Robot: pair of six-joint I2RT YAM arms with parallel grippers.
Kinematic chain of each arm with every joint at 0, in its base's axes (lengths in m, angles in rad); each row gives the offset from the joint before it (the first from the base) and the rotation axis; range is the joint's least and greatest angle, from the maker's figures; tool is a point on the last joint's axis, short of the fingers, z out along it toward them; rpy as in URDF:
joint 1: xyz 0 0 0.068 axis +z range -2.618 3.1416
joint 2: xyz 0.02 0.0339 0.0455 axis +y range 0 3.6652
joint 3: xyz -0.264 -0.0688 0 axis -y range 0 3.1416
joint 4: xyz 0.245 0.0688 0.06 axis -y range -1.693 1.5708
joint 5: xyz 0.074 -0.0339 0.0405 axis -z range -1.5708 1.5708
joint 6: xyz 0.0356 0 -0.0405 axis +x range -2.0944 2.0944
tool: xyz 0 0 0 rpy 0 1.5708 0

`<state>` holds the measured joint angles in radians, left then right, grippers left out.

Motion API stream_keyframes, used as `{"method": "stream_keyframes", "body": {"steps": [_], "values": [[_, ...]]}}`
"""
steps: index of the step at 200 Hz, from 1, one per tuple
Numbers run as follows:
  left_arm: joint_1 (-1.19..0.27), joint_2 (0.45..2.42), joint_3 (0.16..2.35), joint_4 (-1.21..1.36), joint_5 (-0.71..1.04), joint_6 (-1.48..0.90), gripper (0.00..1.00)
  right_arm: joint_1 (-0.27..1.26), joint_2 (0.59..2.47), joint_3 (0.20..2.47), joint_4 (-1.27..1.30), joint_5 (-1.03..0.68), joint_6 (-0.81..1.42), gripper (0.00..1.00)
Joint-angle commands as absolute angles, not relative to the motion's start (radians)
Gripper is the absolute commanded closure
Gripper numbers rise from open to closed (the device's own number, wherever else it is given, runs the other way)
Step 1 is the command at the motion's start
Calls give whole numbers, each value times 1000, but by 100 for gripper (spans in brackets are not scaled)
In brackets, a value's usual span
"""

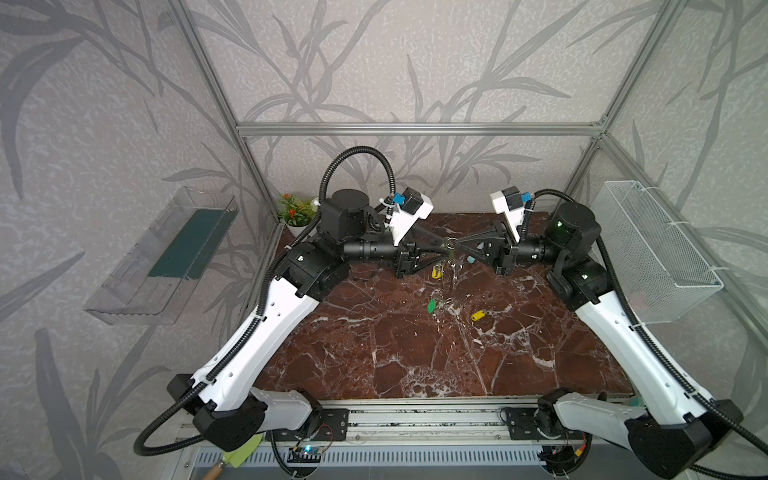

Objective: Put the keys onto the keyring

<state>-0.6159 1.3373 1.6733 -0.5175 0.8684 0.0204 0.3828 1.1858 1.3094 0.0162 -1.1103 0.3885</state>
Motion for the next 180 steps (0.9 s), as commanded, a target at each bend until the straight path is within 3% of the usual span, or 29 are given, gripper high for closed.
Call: {"method": "stream_keyframes", "body": {"steps": [1, 17, 99, 180], "values": [[-589, 1361, 1729, -657, 986, 129, 62, 391, 1180, 1320, 1, -1134, 357, 100], [-583, 1380, 1761, -693, 997, 157, 66, 396, 1184, 1327, -17, -1134, 346, 100], [-578, 1435, 1812, -690, 1048, 155, 68, 413, 1194, 1344, -86, -1143, 297, 100], [-589, 1457, 1822, -711, 1017, 186, 82, 413, 1198, 1342, -74, -1155, 309, 100]]}}
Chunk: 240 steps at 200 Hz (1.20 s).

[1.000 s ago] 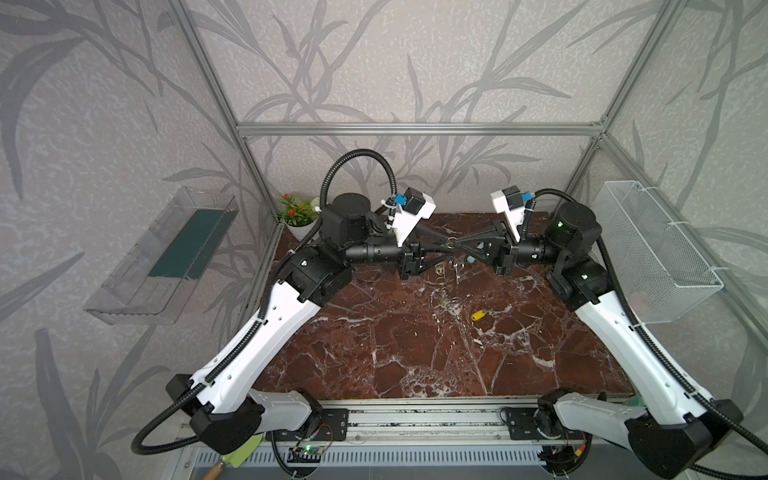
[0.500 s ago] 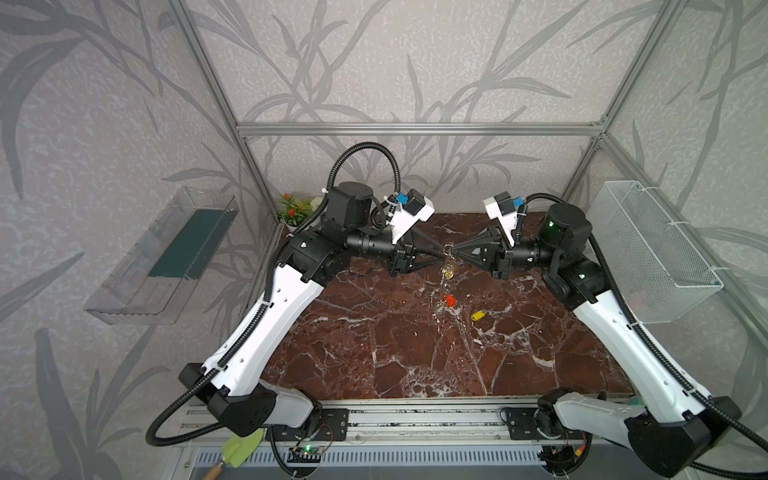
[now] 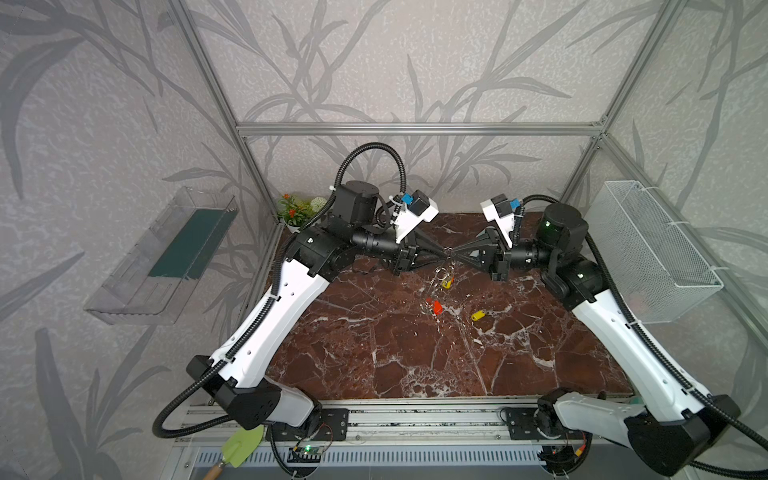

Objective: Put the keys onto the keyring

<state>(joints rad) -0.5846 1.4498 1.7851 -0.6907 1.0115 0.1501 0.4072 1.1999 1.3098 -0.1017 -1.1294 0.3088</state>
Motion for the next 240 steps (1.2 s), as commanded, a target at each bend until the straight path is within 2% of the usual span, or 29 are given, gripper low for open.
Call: {"method": "stream_keyframes", "body": {"steps": [1, 26, 61, 102, 126, 132, 155, 209, 240], "values": [[-589, 1458, 1822, -711, 1017, 186, 82, 413, 1198, 1342, -74, -1155, 308, 100], [-592, 1462, 1822, -709, 1012, 190, 85, 413, 1199, 1341, -74, -1158, 308, 100], [-601, 1471, 1822, -705, 1015, 184, 100, 413, 1204, 1341, -75, -1162, 309, 100], [-620, 1473, 1787, -639, 1024, 86, 100, 413, 1207, 1345, -77, -1165, 312, 100], [-626, 1445, 1715, -502, 1041, 5, 100, 411, 1210, 1354, -77, -1155, 316, 100], [-626, 1437, 1704, -485, 1022, -16, 100, 410, 1210, 1359, -76, -1148, 322, 93], [-626, 1395, 1647, -395, 973, -82, 100, 398, 1218, 1360, -33, -1161, 379, 80], [-626, 1266, 1459, -125, 861, -236, 100, 379, 1210, 1327, 106, -1166, 491, 64], [-630, 1234, 1423, -110, 837, -237, 100, 352, 1204, 1322, 127, -1121, 539, 62]]}}
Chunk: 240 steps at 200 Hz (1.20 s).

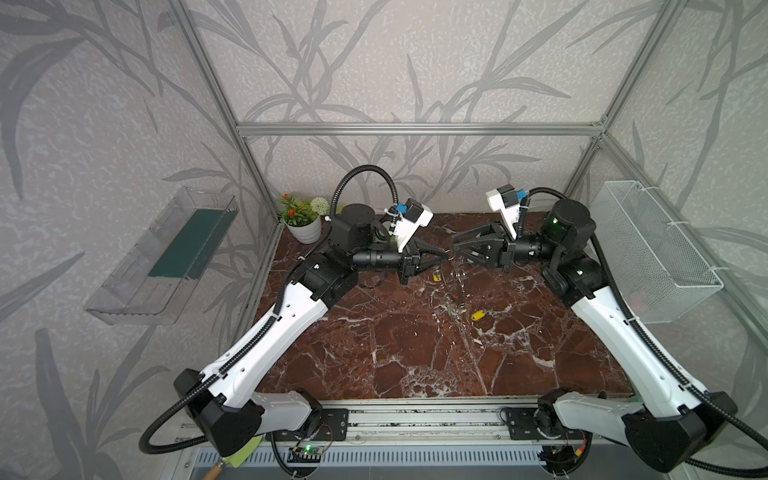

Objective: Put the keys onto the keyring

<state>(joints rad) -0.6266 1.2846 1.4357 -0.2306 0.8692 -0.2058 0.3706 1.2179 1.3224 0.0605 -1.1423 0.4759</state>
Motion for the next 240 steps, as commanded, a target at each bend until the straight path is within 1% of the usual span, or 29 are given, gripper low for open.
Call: {"method": "stream_keyframes", "body": {"steps": [1, 9, 32, 54, 67, 91, 113, 123, 139, 214, 228, 240], "values": [[-630, 1234, 1422, -109, 837, -236, 100, 351, 1204, 1322, 126, -1119, 540, 62], [-629, 1225, 1415, -107, 833, -231, 100, 350, 1203, 1325, 110, -1104, 540, 61], [-629, 1204, 1388, -67, 804, -237, 100, 350, 1196, 1328, 61, -1061, 547, 53], [-631, 1189, 1346, 28, 781, -294, 100, 353, 1184, 1289, 159, -1062, 607, 52], [-632, 1188, 1314, 115, 772, -359, 100, 357, 1181, 1271, 211, -1061, 622, 55], [-640, 1185, 1254, 263, 729, -459, 100, 369, 1196, 1278, 221, -1068, 631, 60], [-645, 1182, 1213, 352, 682, -522, 100, 380, 1206, 1280, 243, -1078, 632, 62], [-646, 1180, 1206, 363, 672, -531, 100, 383, 1206, 1279, 247, -1077, 632, 63], [-646, 1177, 1205, 357, 674, -527, 100, 386, 1208, 1276, 251, -1079, 631, 68], [-654, 1177, 1210, 359, 700, -537, 100, 396, 1244, 1299, 267, -1080, 631, 70], [-655, 1177, 1210, 362, 698, -540, 100, 402, 1250, 1302, 268, -1084, 632, 71], [-656, 1179, 1210, 361, 697, -540, 100, 406, 1253, 1303, 268, -1087, 632, 75]]}}
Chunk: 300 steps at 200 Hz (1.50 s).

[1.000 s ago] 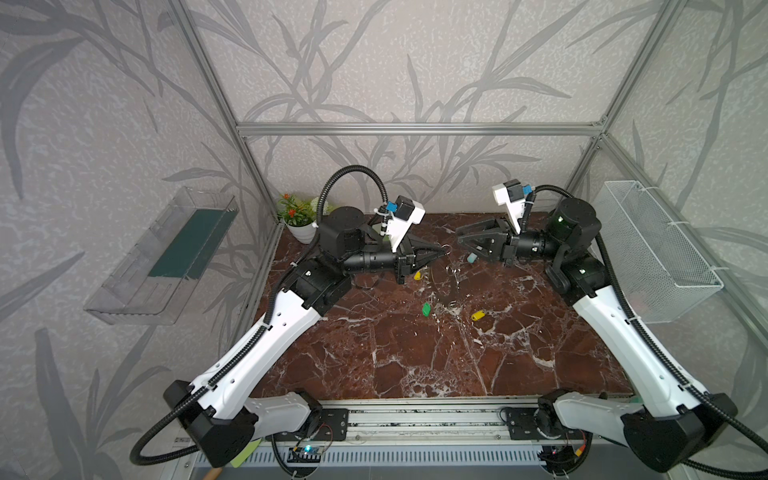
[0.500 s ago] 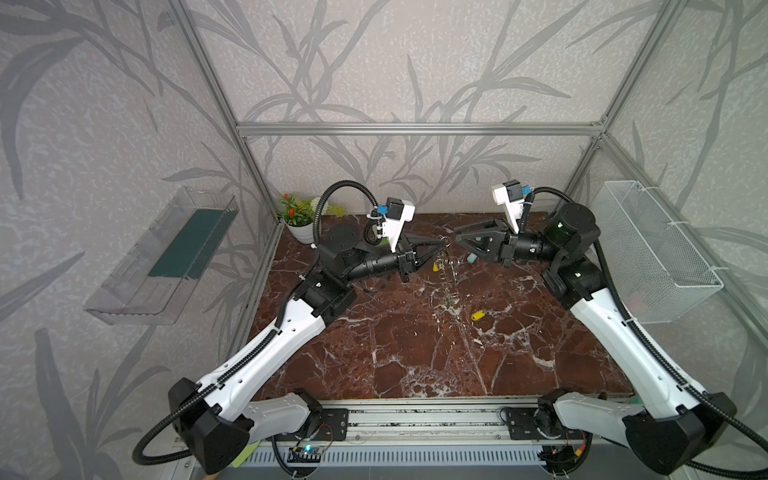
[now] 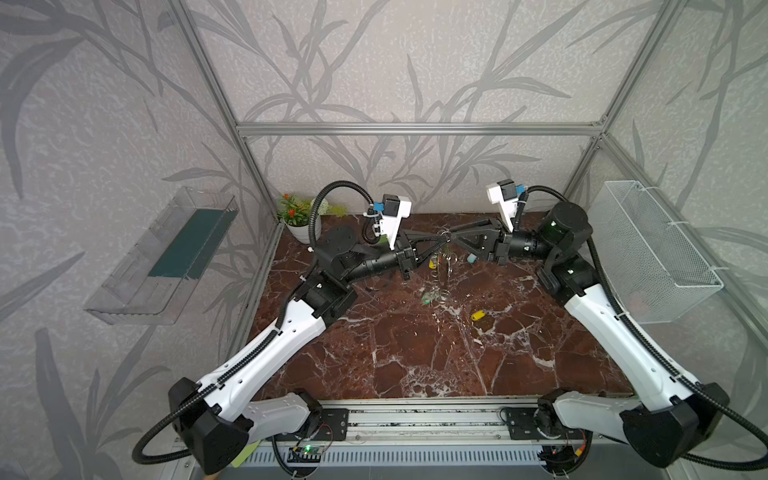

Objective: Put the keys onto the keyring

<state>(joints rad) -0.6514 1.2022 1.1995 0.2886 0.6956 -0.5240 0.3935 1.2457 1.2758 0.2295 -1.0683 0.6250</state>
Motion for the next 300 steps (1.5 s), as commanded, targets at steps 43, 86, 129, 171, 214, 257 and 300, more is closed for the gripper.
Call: {"method": "stream_keyframes", "body": {"steps": [43, 86, 129, 171, 214, 257, 300], "values": [[-666, 1186, 1210, 347, 684, -534, 100, 411, 1245, 1290, 267, -1092, 632, 97], [-672, 1194, 1219, 315, 685, -520, 100, 410, 1236, 1279, 271, -1094, 632, 100], [-674, 1202, 1265, 176, 668, -469, 99, 410, 1230, 1279, 256, -1097, 625, 100], [-674, 1201, 1336, -33, 708, -331, 77, 410, 1230, 1301, 169, -1104, 566, 100], [-662, 1211, 1403, -188, 745, -219, 78, 409, 1229, 1299, 165, -1111, 567, 100], [-655, 1230, 1423, -191, 773, -213, 79, 410, 1227, 1294, 175, -1120, 575, 100], [-654, 1252, 1439, -180, 786, -222, 88, 411, 1221, 1280, 176, -1126, 574, 100]]}}
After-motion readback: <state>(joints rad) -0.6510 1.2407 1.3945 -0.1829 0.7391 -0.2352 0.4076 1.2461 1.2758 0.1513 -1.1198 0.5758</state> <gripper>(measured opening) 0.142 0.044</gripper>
